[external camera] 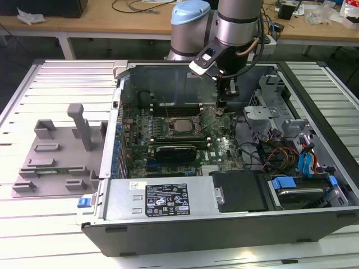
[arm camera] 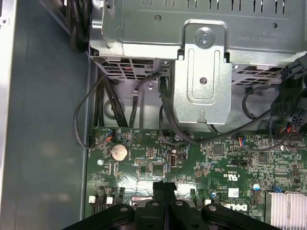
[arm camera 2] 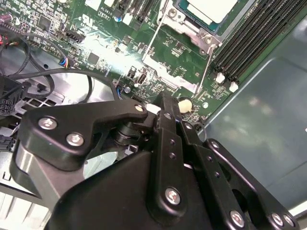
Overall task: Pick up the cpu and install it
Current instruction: 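Close the cpu cover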
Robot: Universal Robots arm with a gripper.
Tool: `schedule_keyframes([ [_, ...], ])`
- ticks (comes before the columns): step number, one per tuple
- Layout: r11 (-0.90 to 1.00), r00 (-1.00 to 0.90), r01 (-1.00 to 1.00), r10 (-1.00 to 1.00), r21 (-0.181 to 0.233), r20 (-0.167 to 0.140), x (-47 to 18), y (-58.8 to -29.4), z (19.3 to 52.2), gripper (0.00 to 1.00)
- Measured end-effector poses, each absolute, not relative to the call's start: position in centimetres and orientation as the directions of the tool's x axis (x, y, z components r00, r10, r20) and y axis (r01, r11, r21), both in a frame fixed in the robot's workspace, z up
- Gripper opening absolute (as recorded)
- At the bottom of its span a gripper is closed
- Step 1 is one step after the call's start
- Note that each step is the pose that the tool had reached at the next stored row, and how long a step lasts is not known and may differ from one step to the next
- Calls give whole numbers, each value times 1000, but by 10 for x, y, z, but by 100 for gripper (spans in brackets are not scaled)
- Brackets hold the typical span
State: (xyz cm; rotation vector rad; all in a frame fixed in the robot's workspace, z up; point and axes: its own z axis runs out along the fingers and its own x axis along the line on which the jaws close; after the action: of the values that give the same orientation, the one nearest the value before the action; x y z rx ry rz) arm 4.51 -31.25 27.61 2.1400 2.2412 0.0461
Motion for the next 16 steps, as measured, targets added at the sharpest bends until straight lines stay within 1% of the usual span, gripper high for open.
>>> schedule_keyframes([
  [16, 47, -46, 998, 999, 51, -6, 45, -313, 270, 11],
])
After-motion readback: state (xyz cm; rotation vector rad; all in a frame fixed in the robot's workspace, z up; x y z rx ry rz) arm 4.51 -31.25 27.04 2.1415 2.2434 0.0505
